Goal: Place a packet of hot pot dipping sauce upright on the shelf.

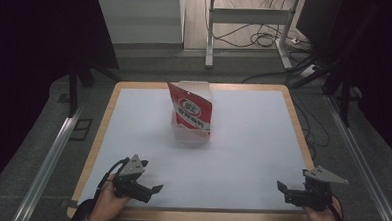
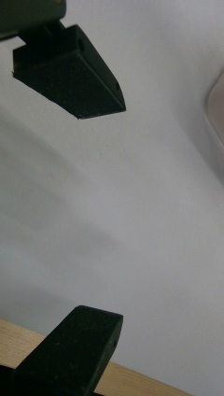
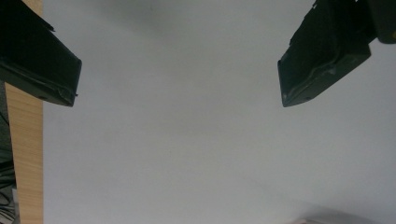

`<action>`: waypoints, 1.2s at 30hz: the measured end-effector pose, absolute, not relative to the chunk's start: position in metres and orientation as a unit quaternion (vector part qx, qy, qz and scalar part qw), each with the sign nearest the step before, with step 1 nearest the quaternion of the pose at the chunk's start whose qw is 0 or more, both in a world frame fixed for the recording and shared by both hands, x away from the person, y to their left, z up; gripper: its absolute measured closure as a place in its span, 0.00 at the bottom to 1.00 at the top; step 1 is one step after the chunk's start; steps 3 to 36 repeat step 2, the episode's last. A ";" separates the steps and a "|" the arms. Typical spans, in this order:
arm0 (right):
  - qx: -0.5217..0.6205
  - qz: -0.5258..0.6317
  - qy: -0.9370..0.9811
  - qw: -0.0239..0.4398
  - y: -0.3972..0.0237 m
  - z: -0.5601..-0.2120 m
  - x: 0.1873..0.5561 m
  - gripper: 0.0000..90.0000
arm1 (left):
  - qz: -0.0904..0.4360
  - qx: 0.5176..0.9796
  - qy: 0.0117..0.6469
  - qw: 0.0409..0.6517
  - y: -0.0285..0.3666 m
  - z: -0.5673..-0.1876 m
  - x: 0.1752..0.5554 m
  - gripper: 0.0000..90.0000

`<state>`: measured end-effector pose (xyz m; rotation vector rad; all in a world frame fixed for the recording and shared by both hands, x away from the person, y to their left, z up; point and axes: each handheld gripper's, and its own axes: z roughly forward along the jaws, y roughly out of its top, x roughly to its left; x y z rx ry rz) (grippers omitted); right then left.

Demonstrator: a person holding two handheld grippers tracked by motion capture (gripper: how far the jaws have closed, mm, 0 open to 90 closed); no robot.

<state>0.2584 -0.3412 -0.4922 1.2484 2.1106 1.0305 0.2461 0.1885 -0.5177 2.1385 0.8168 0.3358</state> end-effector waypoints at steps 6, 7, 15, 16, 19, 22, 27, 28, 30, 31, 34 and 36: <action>0.453 0.379 0.772 0.238 -0.340 -0.492 0.259 0.00 | 0.134 0.846 0.324 0.403 0.188 -0.518 0.246 0.03; 0.453 0.379 0.772 0.238 -0.340 -0.492 0.259 0.00 | 0.134 0.846 0.324 0.403 0.188 -0.518 0.246 0.03; 0.453 0.379 0.772 0.238 -0.340 -0.492 0.259 0.00 | 0.134 0.846 0.324 0.403 0.188 -0.518 0.246 0.03; 0.453 0.379 0.772 0.238 -0.340 -0.492 0.259 0.00 | 0.134 0.846 0.324 0.403 0.188 -0.518 0.246 0.03; 0.453 0.379 0.772 0.238 -0.340 -0.492 0.259 0.00 | 0.134 0.846 0.324 0.403 0.188 -0.518 0.246 0.03; 0.453 0.379 0.772 0.238 -0.340 -0.492 0.259 0.00 | 0.134 0.846 0.324 0.403 0.188 -0.518 0.246 0.03; 0.453 0.379 0.772 0.238 -0.340 -0.492 0.259 0.00 | 0.134 0.846 0.324 0.403 0.188 -0.518 0.246 0.03; 0.453 0.379 0.772 0.238 -0.340 -0.492 0.259 0.00 | 0.134 0.846 0.324 0.403 0.188 -0.518 0.246 0.03; 0.453 0.379 0.772 0.238 -0.340 -0.492 0.259 0.00 | 0.134 0.846 0.324 0.403 0.188 -0.518 0.246 0.03; 0.453 0.379 0.772 0.238 -0.340 -0.492 0.259 0.00 | 0.134 0.846 0.324 0.403 0.188 -0.518 0.246 0.03; 0.453 0.379 0.772 0.238 -0.340 -0.492 0.259 0.00 | 0.134 0.846 0.324 0.403 0.188 -0.518 0.246 0.03; 0.453 0.379 0.772 0.238 -0.340 -0.492 0.259 0.00 | 0.134 0.846 0.324 0.403 0.188 -0.518 0.246 0.03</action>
